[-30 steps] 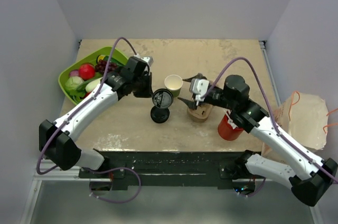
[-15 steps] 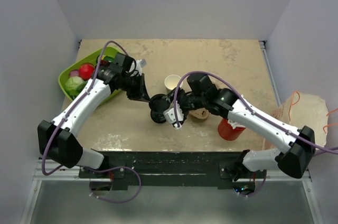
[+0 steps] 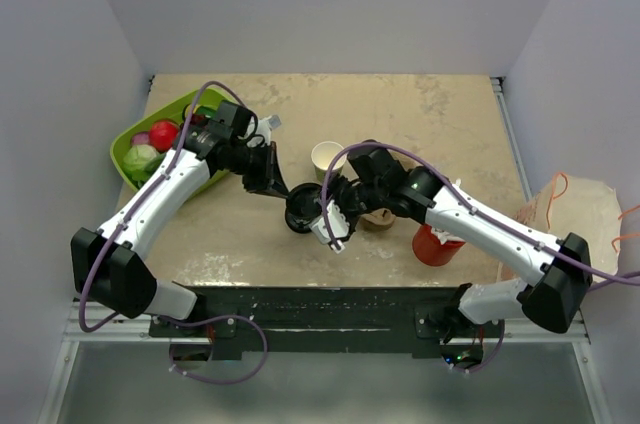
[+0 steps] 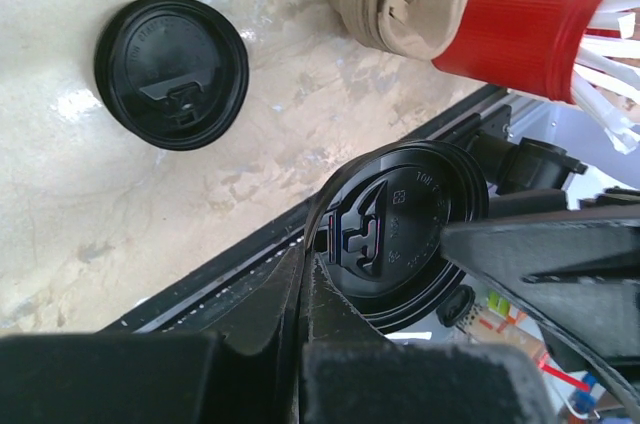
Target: Pack the takeout coffee
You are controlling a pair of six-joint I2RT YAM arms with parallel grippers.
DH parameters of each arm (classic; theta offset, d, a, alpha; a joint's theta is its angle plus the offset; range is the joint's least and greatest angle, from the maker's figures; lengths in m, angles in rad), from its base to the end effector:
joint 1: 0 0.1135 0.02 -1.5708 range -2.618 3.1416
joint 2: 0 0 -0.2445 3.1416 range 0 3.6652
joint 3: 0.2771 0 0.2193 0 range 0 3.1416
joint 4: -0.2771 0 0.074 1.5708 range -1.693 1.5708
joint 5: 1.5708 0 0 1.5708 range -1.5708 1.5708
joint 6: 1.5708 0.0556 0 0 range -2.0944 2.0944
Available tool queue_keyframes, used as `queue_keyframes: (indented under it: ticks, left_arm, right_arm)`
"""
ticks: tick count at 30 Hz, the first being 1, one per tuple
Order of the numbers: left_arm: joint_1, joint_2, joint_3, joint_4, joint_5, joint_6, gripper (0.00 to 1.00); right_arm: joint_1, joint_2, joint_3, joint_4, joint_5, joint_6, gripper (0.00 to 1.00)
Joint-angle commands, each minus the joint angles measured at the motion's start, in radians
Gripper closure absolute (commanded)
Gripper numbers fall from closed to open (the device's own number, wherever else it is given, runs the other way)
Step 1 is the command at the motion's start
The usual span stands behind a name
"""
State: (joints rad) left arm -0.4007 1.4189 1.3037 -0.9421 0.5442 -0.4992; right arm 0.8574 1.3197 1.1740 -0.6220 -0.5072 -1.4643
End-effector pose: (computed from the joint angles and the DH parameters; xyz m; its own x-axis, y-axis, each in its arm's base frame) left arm 0.2274 -0.1276 0.2846 -0.9760 -0.0313 -0.2154 0.1147 0.7672 -0.6311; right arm 0.1529 0.2180 0.2939 0.8363 -0.3618 -0.4119 -0.5465 -0.4894 -0.6796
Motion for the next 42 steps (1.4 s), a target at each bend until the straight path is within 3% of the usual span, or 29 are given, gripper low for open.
queue_keyframes:
  ticks: [1,3,10,13,14,15,17,18,20,21,25,26,27,31,33,36,42]
  left_arm:
    - [-0.001,-0.031,0.009,0.011,0.092,-0.022,1.00]
    - [-0.001,-0.032,-0.012,0.032,0.108,-0.016,1.00]
    - [0.000,-0.029,-0.029,0.031,0.097,-0.009,1.00]
    - [0.000,-0.025,-0.017,0.022,0.071,0.001,0.96]
    - [0.002,-0.025,-0.014,0.022,0.069,-0.001,0.87]
    - [0.003,-0.026,-0.011,0.029,0.069,-0.002,0.67]
    - [0.011,-0.038,0.006,0.048,0.057,-0.021,0.53]
    - [0.013,-0.046,0.009,0.075,0.036,-0.030,0.34]
    - [0.020,-0.070,0.037,0.098,-0.004,-0.059,0.19]
    - [0.022,-0.078,0.051,0.114,-0.032,-0.067,0.01]
    - [0.022,-0.130,0.158,0.126,-0.330,-0.116,0.00]
    - [0.022,-0.147,0.167,0.152,-0.396,-0.133,0.00]
    - [0.022,-0.165,0.170,0.173,-0.537,-0.147,0.00]
    - [0.022,-0.261,0.122,0.278,-0.786,-0.144,0.00]
    - [0.022,-0.270,0.100,0.339,-0.802,-0.121,0.00]
    - [0.022,-0.264,0.004,0.455,-0.703,-0.067,0.01]
    - [0.022,-0.155,-0.099,0.686,-0.371,0.010,0.00]
  right_arm:
    - [0.012,0.015,0.039,0.033,-0.001,0.001,0.45]
    - [0.015,0.010,0.030,0.051,-0.013,-0.002,0.48]
    - [0.017,-0.016,0.029,0.065,-0.022,0.021,0.77]
    - [0.017,-0.037,0.010,0.087,-0.030,0.048,0.78]
    - [0.017,-0.039,0.009,0.093,-0.030,0.059,0.78]
    - [0.017,-0.039,0.009,0.106,-0.030,0.097,0.79]
    - [0.015,-0.036,0.012,0.111,-0.028,0.131,0.82]
    - [0.017,-0.034,0.013,0.123,-0.030,0.175,0.83]
    - [0.015,-0.024,0.013,0.142,-0.021,0.222,0.83]
    - [0.015,-0.019,0.013,0.160,-0.016,0.263,0.83]
    - [0.002,-0.014,0.000,0.269,-0.014,0.447,0.83]
    - [-0.024,-0.014,-0.013,0.309,-0.030,0.567,0.82]
    - [-0.043,-0.013,-0.016,0.359,-0.062,0.616,0.81]
    - [-0.213,0.042,-0.014,0.550,-0.203,0.941,0.75]
    - [-0.253,0.090,0.012,0.606,-0.199,1.167,0.75]
    - [-0.340,0.183,0.082,0.645,-0.210,1.543,0.73]
    - [-0.448,0.380,0.220,0.535,-0.295,1.717,0.74]
